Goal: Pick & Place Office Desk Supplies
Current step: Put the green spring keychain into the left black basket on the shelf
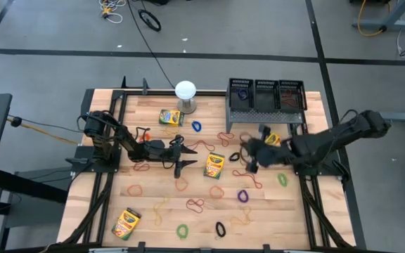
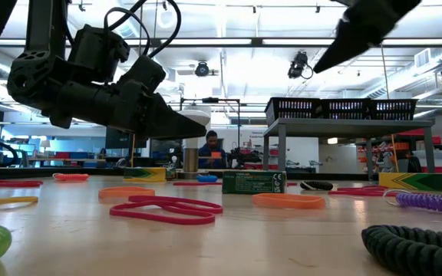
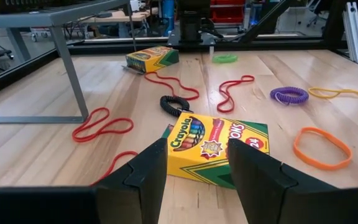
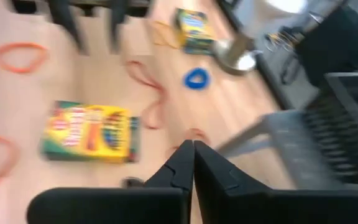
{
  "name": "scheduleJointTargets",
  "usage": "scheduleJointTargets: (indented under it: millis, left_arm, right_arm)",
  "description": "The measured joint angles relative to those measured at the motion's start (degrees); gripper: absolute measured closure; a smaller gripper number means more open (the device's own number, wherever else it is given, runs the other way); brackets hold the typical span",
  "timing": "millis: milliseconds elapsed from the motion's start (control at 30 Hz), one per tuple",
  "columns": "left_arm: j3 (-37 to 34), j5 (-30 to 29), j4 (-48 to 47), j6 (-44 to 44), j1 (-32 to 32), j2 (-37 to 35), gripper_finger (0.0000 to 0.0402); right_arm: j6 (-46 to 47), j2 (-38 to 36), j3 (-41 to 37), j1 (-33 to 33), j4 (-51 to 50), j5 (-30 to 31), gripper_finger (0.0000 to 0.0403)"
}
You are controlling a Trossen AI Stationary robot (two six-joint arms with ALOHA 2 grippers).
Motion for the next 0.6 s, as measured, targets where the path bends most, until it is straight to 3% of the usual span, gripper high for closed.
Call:
scheduleJointTargets:
  millis: [233, 600]
  left_arm:
    - [0.0, 0.0, 0.0, 0.2, 0.0, 0.0, 0.0226]
    - [0.0, 0.0, 0.0, 0.2, 0.0, 0.0, 0.0225]
  right_arm:
    - [0.2, 0.0, -7.3, 6.5, 12.8, 0.3, 0.0393]
    - [-5.9, 0.0, -12.9, 7.6, 26.5, 1.0, 0.0398]
